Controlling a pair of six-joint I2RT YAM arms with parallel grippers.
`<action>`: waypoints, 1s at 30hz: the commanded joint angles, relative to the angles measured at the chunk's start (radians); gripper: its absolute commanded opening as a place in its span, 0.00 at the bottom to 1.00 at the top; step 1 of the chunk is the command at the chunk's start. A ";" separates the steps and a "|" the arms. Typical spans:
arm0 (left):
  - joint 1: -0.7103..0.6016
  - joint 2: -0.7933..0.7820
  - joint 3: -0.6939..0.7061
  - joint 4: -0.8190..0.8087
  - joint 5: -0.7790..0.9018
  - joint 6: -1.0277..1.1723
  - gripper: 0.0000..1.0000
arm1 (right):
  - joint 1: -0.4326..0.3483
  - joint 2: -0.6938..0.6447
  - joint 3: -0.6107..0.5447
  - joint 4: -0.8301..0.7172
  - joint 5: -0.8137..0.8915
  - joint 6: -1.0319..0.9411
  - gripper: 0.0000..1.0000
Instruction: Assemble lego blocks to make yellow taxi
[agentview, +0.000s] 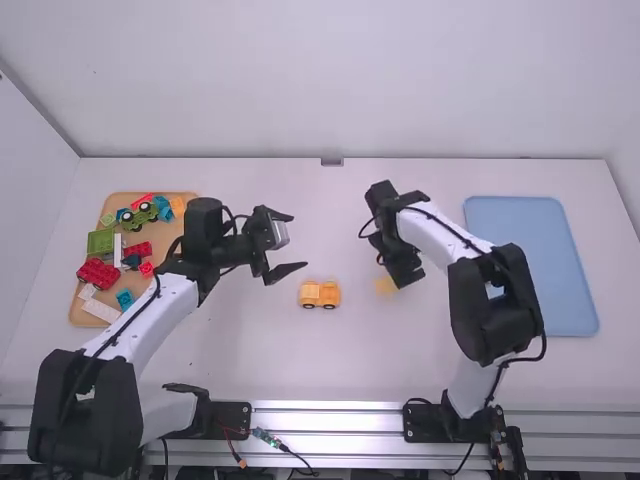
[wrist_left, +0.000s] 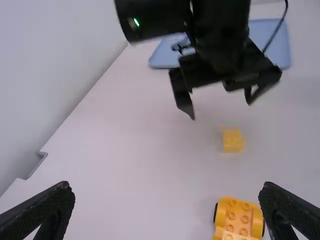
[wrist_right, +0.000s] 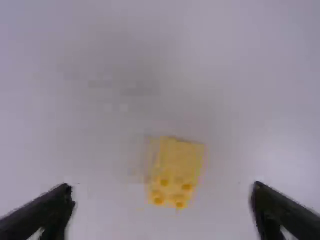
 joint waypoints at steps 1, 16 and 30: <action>0.003 0.008 -0.010 -0.007 -0.012 0.001 0.99 | 0.004 0.005 0.098 -0.036 0.110 -0.179 0.99; 0.004 0.057 -0.009 -0.105 -0.010 0.179 0.99 | 0.011 -0.123 0.047 0.121 0.291 -0.998 0.99; 0.003 0.170 -0.009 -0.167 0.127 0.420 0.99 | 0.025 -0.623 -0.580 0.774 0.193 -1.601 0.99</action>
